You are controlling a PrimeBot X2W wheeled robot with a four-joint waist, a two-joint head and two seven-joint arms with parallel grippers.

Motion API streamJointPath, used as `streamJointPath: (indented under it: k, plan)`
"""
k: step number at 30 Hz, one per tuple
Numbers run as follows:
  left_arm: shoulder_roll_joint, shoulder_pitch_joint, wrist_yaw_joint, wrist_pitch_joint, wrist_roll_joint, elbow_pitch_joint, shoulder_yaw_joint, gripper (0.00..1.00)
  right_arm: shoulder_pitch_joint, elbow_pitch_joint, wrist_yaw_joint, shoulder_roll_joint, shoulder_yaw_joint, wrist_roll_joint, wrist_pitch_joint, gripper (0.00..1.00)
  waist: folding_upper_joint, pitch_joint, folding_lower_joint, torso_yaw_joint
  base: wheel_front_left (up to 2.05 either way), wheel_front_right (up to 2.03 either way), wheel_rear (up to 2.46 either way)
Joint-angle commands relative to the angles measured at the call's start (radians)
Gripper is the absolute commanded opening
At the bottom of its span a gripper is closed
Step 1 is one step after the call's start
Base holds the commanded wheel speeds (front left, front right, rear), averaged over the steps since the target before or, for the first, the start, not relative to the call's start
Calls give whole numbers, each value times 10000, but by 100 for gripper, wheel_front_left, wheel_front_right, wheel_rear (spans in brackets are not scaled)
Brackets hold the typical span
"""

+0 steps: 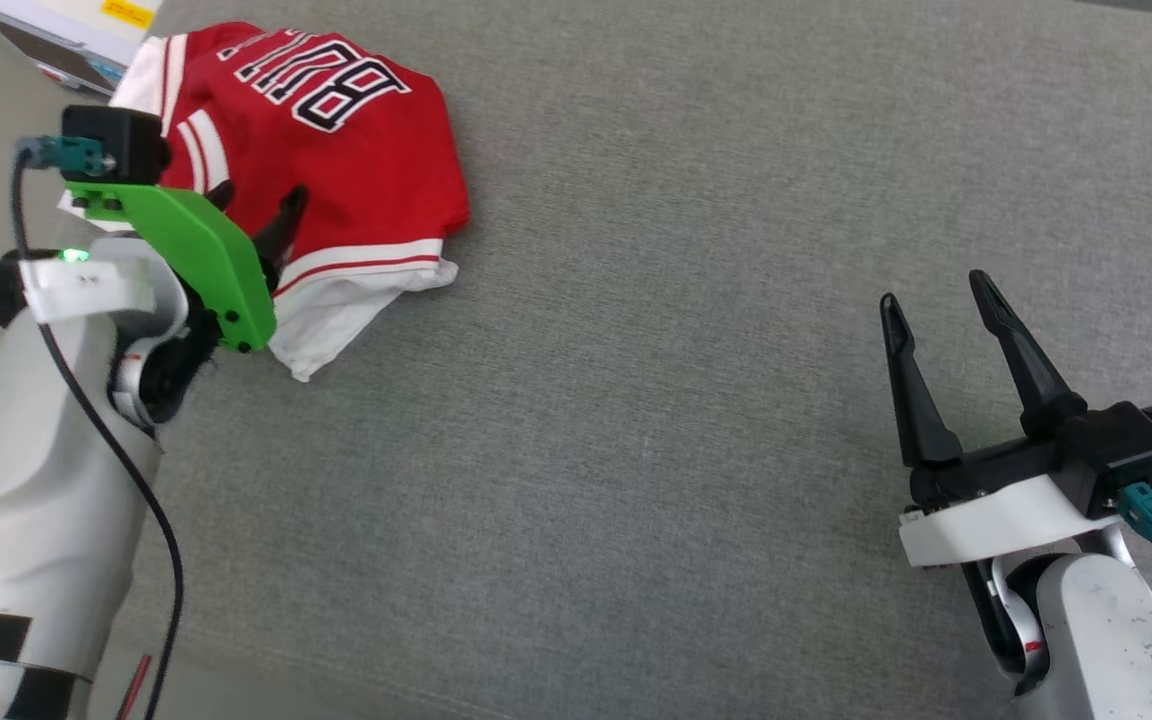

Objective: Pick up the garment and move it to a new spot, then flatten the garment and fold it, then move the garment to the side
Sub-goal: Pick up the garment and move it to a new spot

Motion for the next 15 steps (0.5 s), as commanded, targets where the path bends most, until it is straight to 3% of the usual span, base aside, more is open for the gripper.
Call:
streamJointPath:
  k: [1, 9, 15]
  plan:
    - [243, -281, -25, 378, -350, 160, -73, 100, -192, -75, -9, -13, 17, -29, -46, 100, 0, 1000, -2, -982, 0, 0, 0]
    - [1325, -1085, -26, 2292, -1735, 936, -430, 100, -410, -199, -9, 94, 16, -11, -46, 100, 0, 1599, -2, -1558, 0, 0, 0]
    - [1615, -1022, -26, 2972, -2000, 1411, -852, 100, -448, -235, -9, 157, -24, 10, -46, 100, 0, 1690, -2, -1718, 0, 0, 0]
